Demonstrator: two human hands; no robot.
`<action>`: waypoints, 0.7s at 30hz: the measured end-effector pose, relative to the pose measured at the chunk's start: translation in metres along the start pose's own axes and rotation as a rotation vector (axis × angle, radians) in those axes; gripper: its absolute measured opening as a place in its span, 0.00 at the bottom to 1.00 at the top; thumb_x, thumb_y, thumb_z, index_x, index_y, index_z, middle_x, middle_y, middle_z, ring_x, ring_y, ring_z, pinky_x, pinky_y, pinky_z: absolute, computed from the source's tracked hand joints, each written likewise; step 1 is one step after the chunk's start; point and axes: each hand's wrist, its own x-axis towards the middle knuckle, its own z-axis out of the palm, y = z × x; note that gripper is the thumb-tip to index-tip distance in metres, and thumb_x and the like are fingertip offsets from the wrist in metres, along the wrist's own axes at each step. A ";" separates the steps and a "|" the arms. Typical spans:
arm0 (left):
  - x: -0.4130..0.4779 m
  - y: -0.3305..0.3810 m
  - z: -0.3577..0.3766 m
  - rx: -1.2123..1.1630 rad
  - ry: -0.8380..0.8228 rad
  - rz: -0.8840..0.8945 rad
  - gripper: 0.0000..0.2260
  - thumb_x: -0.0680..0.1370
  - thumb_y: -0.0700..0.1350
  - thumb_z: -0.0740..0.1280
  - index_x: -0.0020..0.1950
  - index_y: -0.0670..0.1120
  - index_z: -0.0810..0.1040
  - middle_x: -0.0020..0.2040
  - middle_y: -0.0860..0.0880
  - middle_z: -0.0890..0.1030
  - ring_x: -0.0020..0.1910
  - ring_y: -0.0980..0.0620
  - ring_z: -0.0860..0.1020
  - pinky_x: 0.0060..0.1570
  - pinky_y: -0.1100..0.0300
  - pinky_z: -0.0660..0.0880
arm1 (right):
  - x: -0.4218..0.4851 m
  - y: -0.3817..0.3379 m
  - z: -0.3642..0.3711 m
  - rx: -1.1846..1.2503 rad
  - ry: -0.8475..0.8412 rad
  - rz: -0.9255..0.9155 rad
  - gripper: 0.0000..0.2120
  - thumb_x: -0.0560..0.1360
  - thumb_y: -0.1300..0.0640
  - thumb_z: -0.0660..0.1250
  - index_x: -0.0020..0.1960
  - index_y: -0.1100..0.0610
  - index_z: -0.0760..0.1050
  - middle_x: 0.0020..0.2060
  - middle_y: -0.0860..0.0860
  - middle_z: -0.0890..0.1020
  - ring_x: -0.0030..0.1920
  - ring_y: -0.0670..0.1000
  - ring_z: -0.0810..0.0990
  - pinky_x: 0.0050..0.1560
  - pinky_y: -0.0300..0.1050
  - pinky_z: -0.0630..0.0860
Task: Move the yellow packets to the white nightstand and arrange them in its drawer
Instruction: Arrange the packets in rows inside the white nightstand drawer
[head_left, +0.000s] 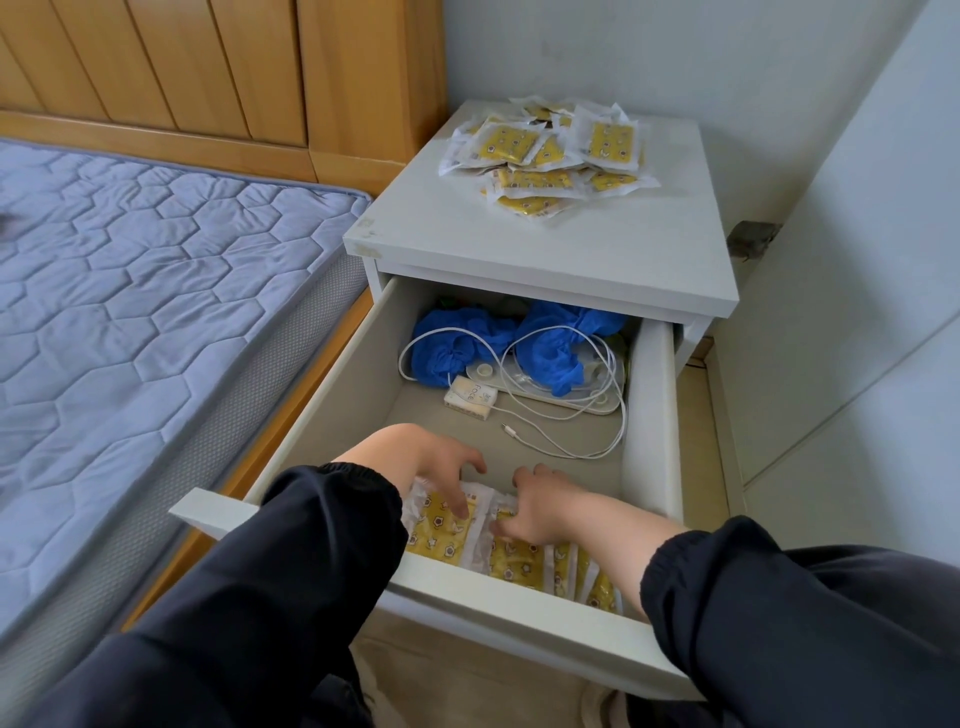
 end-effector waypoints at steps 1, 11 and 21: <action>-0.002 0.000 -0.001 -0.026 0.046 -0.004 0.32 0.75 0.51 0.70 0.76 0.52 0.60 0.70 0.49 0.70 0.67 0.46 0.70 0.66 0.52 0.68 | -0.001 0.001 -0.001 0.009 0.035 -0.001 0.38 0.74 0.37 0.62 0.75 0.57 0.56 0.71 0.57 0.63 0.70 0.60 0.65 0.67 0.55 0.68; -0.021 0.015 -0.012 -0.145 0.497 -0.004 0.21 0.78 0.44 0.66 0.70 0.50 0.69 0.65 0.48 0.74 0.63 0.49 0.73 0.62 0.55 0.71 | -0.026 0.012 -0.035 0.346 0.363 0.002 0.26 0.77 0.50 0.63 0.70 0.58 0.62 0.66 0.56 0.70 0.63 0.57 0.72 0.59 0.52 0.73; -0.063 0.048 -0.090 -0.044 1.041 0.093 0.18 0.77 0.38 0.60 0.66 0.48 0.75 0.66 0.50 0.72 0.68 0.50 0.65 0.67 0.56 0.64 | -0.067 0.044 -0.129 0.449 0.810 -0.125 0.15 0.77 0.53 0.62 0.62 0.55 0.72 0.55 0.50 0.77 0.54 0.52 0.76 0.51 0.46 0.74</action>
